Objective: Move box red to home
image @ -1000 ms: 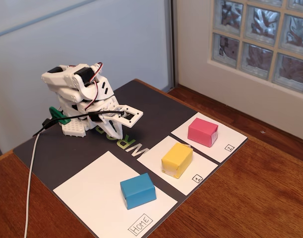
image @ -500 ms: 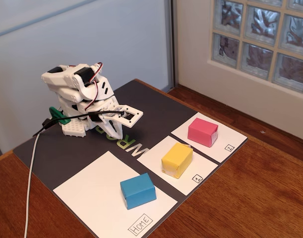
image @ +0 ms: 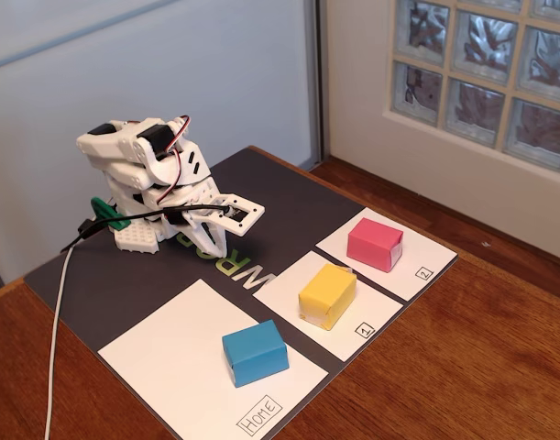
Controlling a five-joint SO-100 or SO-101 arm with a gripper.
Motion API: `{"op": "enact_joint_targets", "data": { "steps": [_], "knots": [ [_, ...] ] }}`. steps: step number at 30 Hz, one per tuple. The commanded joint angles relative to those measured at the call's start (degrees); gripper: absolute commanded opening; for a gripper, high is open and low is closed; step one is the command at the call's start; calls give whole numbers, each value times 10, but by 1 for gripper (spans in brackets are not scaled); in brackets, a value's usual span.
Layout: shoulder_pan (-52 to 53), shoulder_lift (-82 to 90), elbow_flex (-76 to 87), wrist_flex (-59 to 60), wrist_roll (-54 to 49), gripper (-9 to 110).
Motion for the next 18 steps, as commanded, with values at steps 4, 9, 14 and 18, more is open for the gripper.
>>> {"op": "enact_joint_targets", "data": {
  "steps": [4, 9, 14, 18],
  "knots": [
    [-8, 29, 1, 36, -3, 0],
    [-16, 29, 1, 36, -5, 0],
    [-14, 29, 0, 29, -15, 0],
    [-12, 29, -19, 23, 19, 0]
  ]
}}
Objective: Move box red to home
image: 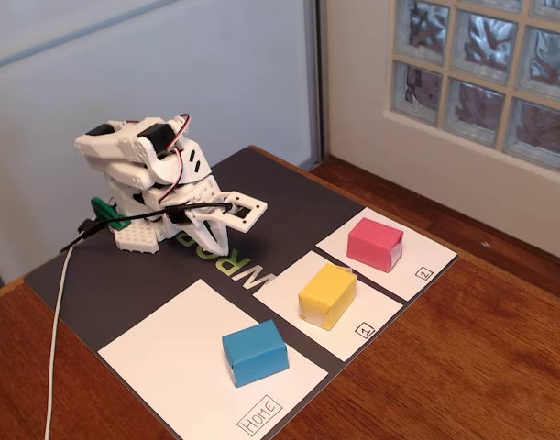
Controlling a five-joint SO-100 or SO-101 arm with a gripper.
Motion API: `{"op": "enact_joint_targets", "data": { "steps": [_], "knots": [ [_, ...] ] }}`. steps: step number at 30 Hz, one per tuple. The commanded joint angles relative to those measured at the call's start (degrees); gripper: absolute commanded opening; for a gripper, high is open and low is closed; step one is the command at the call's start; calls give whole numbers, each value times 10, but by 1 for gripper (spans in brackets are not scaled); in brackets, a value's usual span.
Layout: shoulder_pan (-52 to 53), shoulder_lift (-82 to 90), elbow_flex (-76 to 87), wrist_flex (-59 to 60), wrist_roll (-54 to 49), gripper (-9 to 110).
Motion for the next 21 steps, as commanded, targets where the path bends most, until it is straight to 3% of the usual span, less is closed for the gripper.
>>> {"op": "enact_joint_targets", "data": {
  "steps": [1, 7, 13, 21],
  "knots": [
    [3, 25, -25, 18, 18, 0],
    [-3, -184, -147, -55, 25, 0],
    [-6, -382, -323, -49, 47, 0],
    [-40, -476, -478, -23, 221, 0]
  ]
}}
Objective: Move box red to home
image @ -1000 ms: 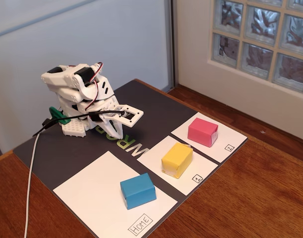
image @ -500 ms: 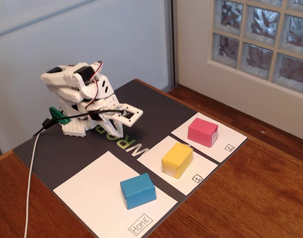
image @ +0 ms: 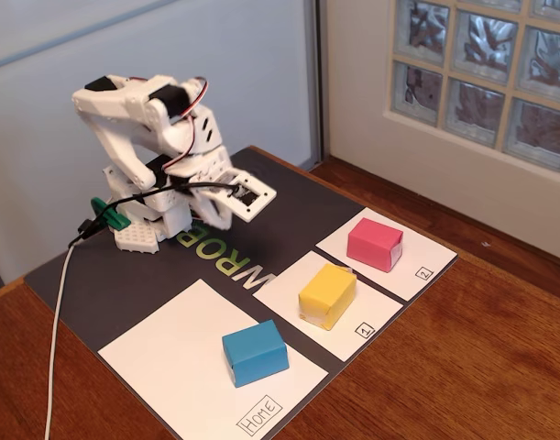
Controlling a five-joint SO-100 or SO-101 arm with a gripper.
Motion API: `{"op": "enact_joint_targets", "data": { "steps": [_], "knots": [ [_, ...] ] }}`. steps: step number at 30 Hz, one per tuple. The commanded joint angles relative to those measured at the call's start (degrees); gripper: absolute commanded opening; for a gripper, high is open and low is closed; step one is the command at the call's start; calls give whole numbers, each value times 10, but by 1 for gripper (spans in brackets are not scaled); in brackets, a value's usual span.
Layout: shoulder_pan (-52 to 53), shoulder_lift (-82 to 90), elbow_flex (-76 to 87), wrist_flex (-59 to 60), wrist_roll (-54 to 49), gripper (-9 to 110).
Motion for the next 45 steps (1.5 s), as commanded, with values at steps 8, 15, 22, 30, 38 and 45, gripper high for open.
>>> {"op": "enact_joint_targets", "data": {
  "steps": [8, 15, 22, 30, 38, 45],
  "knots": [
    [-101, -184, -245, 53, 105, 0],
    [-173, -338, -402, 54, 83, 0],
    [-205, -490, -539, 47, 48, 0],
    [-207, -637, -686, 54, 42, 0],
    [-212, -743, -784, 55, 39, 2],
    [-236, -830, -877, 56, 68, 5]
  ]
}}
